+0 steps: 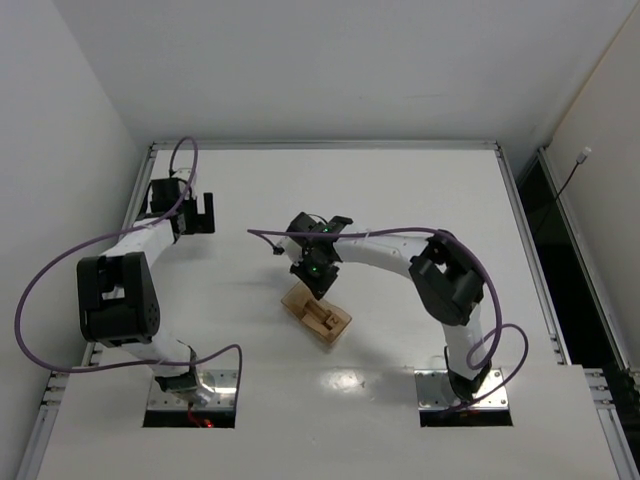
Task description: Build the wood block tower
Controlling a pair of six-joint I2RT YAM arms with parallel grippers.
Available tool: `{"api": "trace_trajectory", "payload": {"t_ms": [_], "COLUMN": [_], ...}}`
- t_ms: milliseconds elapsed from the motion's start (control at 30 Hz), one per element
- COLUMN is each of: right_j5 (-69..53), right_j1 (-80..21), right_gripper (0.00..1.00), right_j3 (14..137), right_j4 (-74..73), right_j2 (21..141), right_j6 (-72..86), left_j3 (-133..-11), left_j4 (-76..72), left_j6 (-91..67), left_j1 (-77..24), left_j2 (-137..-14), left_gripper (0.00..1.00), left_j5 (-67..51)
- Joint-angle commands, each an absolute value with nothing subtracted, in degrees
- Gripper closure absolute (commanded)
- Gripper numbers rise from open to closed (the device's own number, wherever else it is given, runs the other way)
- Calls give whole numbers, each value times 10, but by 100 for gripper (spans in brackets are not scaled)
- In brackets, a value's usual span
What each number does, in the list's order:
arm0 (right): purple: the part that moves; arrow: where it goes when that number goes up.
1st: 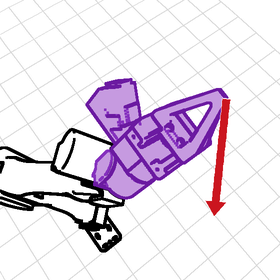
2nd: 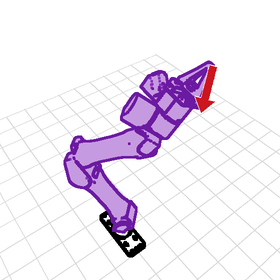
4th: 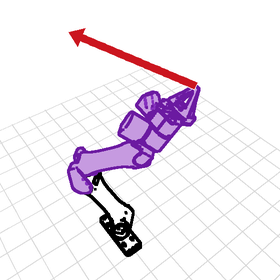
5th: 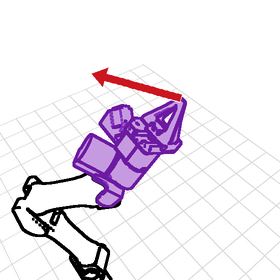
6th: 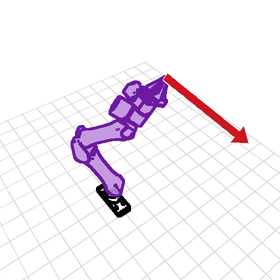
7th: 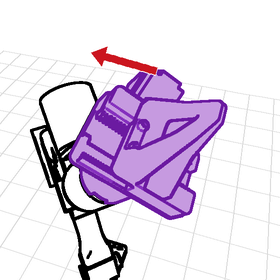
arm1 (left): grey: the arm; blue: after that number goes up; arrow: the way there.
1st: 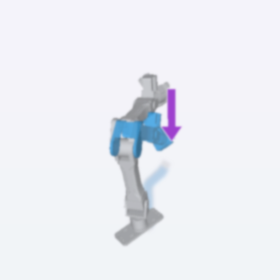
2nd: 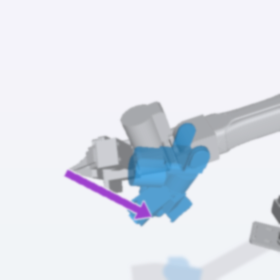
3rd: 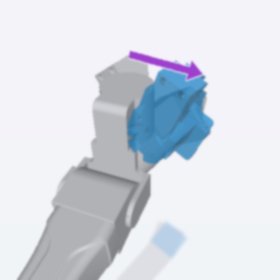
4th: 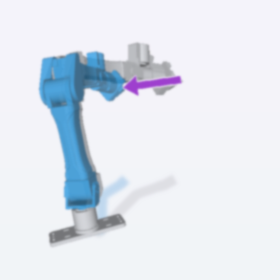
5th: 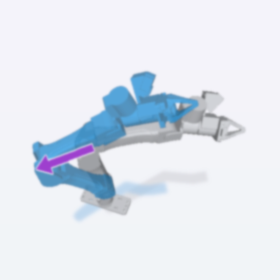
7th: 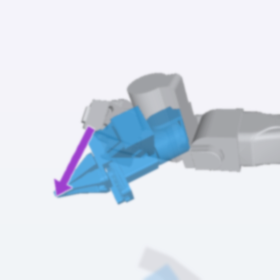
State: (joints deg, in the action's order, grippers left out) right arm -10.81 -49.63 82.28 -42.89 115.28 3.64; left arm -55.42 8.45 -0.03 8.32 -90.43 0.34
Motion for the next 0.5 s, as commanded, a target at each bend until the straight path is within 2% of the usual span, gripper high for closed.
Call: {"api": "trace_trajectory", "payload": {"t_ms": [0, 200, 367, 467], "right_j5": [20, 239, 415, 463], "right_j1": [-490, -473, -468, -478], "right_gripper": [100, 100, 100, 100], "right_j3": [825, 825, 831, 831], "right_j4": [-404, -338, -241, -156], "right_j2": [1099, 1050, 1045, 1059], "right_j6": [55, 21, -50, -123], "left_j3": [-574, -579, -614, -631], "left_j4": [60, 60, 83, 106], "left_j6": [-6, -48, -76, -77], "left_j1": [91, 91, 91, 91], "left_j2": [-904, -910, -929, -940], "left_gripper": [0, 0, 0, 0], "left_j5": [4, 4, 48, 62]}}
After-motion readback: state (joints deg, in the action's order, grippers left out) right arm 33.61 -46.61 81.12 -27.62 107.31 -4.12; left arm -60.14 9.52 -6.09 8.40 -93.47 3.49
